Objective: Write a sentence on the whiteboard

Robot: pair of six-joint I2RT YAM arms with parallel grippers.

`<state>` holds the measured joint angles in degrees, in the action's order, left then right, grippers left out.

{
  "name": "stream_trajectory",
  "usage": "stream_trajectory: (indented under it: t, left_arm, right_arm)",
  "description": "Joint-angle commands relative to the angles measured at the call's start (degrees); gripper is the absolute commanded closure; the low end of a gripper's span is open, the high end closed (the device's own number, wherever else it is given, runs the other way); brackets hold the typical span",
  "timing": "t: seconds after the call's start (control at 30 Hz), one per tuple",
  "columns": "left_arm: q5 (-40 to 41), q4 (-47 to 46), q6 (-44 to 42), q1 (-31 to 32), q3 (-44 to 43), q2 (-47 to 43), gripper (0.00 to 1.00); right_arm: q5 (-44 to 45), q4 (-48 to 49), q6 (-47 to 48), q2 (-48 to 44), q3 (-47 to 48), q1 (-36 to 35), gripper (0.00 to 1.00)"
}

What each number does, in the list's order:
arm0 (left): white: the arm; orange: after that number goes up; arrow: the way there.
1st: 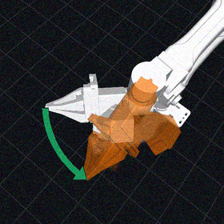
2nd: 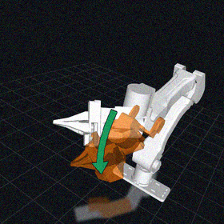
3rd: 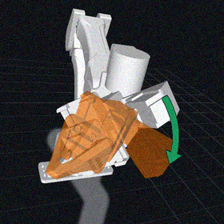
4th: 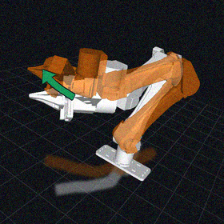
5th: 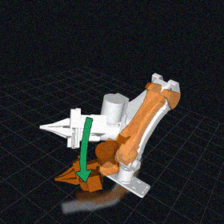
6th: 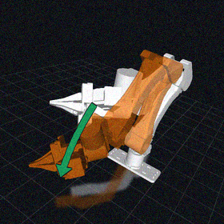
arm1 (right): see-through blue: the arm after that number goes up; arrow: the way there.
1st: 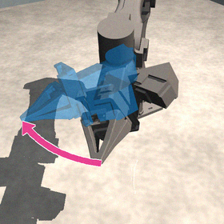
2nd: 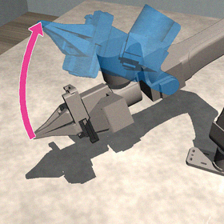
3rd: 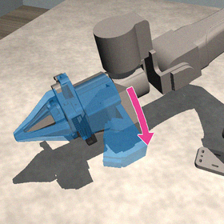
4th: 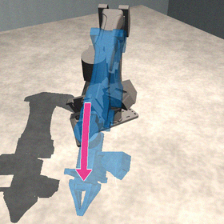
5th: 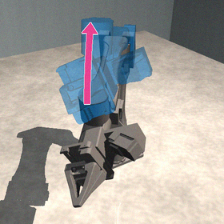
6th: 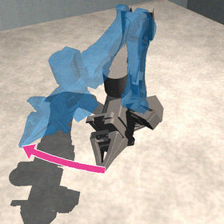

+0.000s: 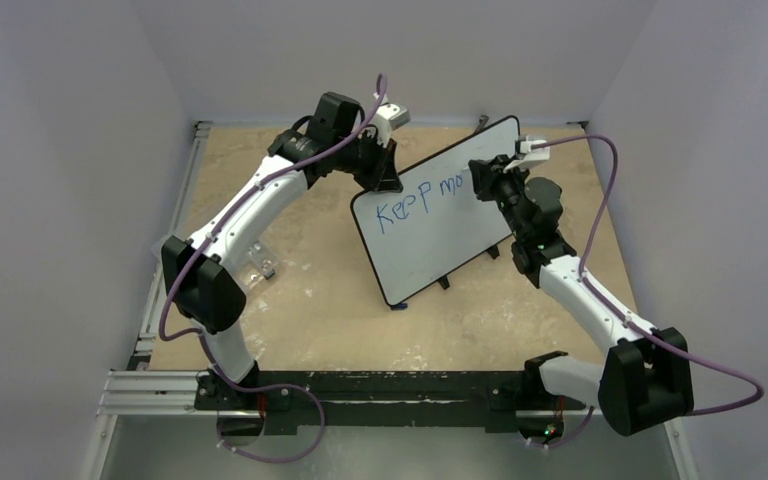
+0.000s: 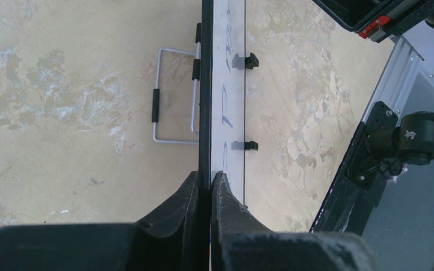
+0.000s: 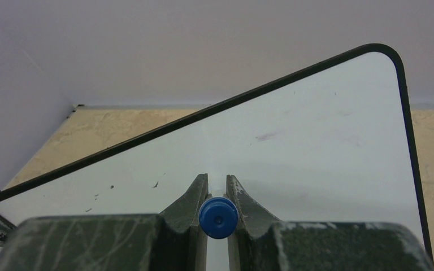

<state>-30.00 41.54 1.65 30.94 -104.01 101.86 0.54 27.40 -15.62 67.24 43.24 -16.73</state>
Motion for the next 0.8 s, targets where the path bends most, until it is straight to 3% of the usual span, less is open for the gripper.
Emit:
stream_trajectory:
  t: [0.0, 0.77]
  left_arm:
    - [11.1, 0.0, -7.7, -0.5, 1.2, -1.2, 1.00]
    - [10.9, -0.1, -7.6, -0.4, 1.3, -1.5, 1.00]
  right_arm:
    - [0.5, 1.4, -0.7, 1.1, 3.0, 0.5, 1.00]
    - [1.0, 2.2, -2.3, 1.3, -4.4, 1.6, 1.00]
